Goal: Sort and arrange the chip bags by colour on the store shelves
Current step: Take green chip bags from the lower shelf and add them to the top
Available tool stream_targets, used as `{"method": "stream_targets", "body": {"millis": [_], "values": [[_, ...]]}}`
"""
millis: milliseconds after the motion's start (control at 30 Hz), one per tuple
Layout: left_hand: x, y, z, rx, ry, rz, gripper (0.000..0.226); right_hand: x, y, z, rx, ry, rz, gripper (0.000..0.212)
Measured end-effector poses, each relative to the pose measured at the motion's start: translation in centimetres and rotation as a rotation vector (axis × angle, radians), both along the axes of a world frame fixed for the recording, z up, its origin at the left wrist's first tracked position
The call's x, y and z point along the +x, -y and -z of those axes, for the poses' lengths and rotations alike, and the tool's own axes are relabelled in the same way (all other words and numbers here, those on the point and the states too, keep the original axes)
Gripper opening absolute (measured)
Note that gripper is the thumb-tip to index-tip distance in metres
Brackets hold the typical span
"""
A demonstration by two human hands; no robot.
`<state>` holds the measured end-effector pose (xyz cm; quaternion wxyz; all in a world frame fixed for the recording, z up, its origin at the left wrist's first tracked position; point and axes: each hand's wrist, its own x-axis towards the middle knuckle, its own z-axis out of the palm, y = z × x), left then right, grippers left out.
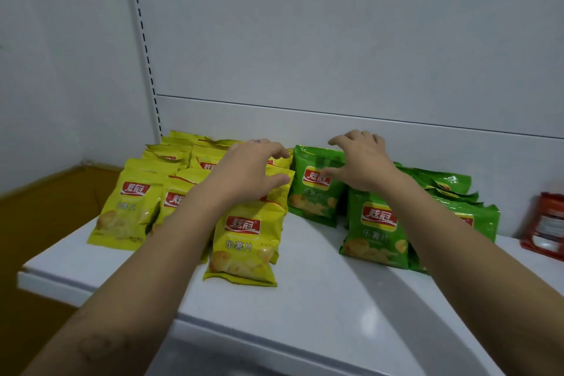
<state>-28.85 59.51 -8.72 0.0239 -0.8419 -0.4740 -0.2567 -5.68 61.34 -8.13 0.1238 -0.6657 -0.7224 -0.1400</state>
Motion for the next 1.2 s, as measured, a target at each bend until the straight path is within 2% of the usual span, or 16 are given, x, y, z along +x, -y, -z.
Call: {"method": "stream_targets", "body": {"millis": [267, 367, 467, 700, 900, 1067, 1200], "values": [[2.8, 6.6, 1.1, 0.012, 0.086, -0.107, 0.051, 1.3, 7.3, 0.5, 0.036, -0.115, -0.193, 0.083], [4.5, 9.9, 2.1, -0.011, 0.043, -0.126, 0.048, 1.9, 10.6, 1.7, 0.032, -0.137, -0.274, 0.082], [5.7, 13.2, 3.4, -0.034, 0.032, -0.167, 0.048, 2.7, 13.4, 3.2, 0.007, -0.177, -0.355, 0.082], [5.4, 20.4, 8.2, -0.164, 0.146, -0.303, 0.048, 2.1, 19.2, 8.5, -0.12, -0.288, -0.569, 0.081], [2.1, 25.8, 12.7, -0.279, 0.171, -0.469, 0.05, -0.5, 23.2, 13.0, -0.21, -0.422, -0.791, 0.062], [0.5, 27.9, 17.3, -0.388, 0.195, -0.529, 0.05, -2.8, 24.5, 18.6, -0.376, -0.367, -0.793, 0.061], [-0.5, 27.7, 22.8, -0.455, 0.204, -0.553, 0.05, -3.6, 24.0, 23.5, -0.558, -0.339, -0.646, 0.067]]}}
